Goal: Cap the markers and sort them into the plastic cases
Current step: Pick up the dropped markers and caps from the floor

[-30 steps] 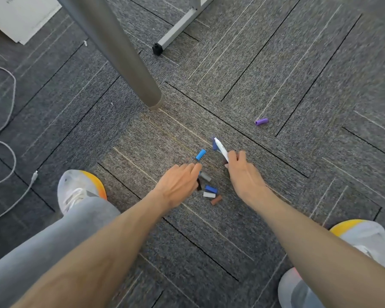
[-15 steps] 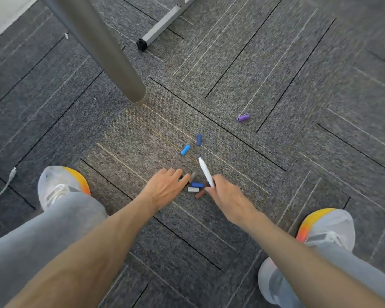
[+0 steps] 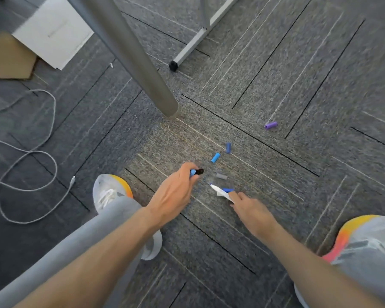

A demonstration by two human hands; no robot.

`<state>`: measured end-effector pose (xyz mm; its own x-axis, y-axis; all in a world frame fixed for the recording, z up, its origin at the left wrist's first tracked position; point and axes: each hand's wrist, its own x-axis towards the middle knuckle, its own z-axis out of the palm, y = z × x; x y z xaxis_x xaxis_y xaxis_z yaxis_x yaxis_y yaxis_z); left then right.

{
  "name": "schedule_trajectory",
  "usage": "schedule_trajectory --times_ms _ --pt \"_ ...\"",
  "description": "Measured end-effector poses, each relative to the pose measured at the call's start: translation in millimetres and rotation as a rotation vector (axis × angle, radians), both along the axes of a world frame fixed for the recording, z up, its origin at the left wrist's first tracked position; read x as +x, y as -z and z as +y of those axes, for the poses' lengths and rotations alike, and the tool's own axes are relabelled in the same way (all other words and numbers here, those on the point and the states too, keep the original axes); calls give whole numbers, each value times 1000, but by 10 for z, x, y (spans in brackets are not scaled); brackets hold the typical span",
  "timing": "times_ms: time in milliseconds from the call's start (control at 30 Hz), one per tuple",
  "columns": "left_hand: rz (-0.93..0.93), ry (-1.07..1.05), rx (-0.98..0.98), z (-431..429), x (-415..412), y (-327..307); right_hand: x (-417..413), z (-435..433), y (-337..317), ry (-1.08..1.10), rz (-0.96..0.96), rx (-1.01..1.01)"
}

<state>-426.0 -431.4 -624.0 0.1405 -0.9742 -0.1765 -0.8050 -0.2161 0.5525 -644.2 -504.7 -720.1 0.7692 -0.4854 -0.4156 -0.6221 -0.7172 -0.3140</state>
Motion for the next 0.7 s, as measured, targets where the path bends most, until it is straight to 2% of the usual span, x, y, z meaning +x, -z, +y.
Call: schedule_trajectory --times_ms 167,300,367,467,500,567,700 --pt "56 -63 41 108 42 42 14 -70 1 -43 117 -124" --pt "26 -55 141 144 48 205 -25 -182 -3 -61 188 -188" --pt "-25 -7 226 128 11 332 -17 -247 -74 111 50 -84" --pt "-108 90 312 24 -178 517 34 -352 -293 504 -226 372" --pt "-123 104 333 -17 -267 570 62 -376 -410 586 -325 449" --pt "-151 107 359 -104 -445 668 95 -419 -622 637 -461 499" --pt "-252 137 388 -218 -689 802 72 -460 -907 662 -590 518"
